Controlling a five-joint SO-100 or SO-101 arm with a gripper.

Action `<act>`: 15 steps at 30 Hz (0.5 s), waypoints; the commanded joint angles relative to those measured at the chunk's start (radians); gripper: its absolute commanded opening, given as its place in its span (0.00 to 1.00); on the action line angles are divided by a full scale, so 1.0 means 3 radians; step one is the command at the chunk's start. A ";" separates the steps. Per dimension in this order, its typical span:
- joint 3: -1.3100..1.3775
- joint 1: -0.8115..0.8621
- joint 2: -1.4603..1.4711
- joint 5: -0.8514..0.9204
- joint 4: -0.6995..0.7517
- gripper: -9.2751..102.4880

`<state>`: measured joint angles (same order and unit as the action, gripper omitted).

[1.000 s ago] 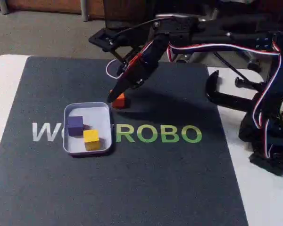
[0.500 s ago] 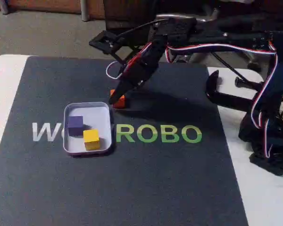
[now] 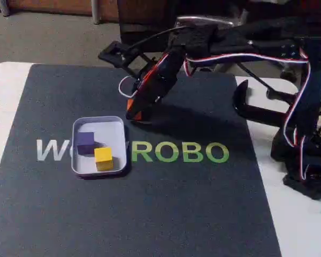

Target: Move blocks one by one until all three blocks are in the tray.

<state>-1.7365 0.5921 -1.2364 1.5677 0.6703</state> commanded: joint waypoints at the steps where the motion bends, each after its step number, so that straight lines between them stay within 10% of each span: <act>1: 0.0159 -0.0015 -0.0015 0.0015 -0.0031 0.22; 15: 0.0169 -0.0015 -0.0010 0.0026 -0.0031 0.08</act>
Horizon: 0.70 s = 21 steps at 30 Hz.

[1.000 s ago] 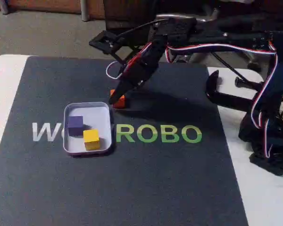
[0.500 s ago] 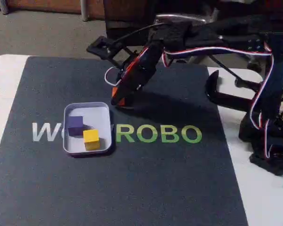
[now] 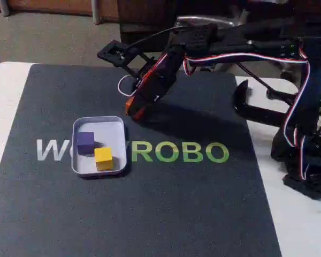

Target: Move blocks one by one until all three blocks are in the tray.

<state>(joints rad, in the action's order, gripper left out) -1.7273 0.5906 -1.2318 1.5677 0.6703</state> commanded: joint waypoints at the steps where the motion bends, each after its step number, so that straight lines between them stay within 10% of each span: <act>1: 0.0138 -0.0010 -0.0026 0.0031 -0.0031 0.04; 21: 0.0143 -0.0476 -0.0527 -0.0424 -0.0031 0.01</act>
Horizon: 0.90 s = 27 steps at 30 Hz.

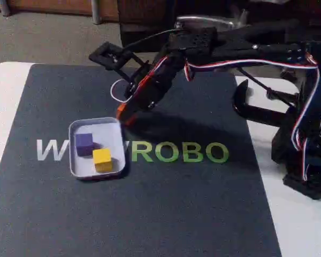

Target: Move blocks one by one until all three blocks are in the tray.

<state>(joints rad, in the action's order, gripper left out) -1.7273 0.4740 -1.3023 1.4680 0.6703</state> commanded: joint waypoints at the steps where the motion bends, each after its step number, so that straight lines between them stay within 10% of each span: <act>1: 0.0148 -0.0112 -0.0332 -0.0128 -0.0031 0.01; 27: 0.0675 -0.0353 0.0235 -0.0215 -0.0026 0.01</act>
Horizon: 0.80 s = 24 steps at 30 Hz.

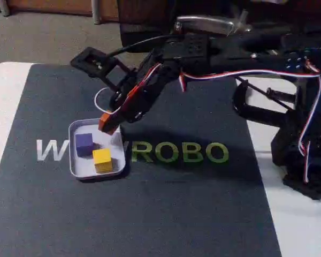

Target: Move blocks one by one until all three blocks are in the tray.

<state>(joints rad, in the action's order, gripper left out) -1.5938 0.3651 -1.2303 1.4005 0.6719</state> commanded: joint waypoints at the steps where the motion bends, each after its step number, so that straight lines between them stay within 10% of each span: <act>1: 0.0230 0.0010 0.0005 0.0015 -0.0031 0.01; 24: 0.0230 0.0046 0.0020 0.0153 -0.0036 0.35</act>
<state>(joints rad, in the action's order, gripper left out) -1.5785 0.3743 -1.2072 1.4389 0.6719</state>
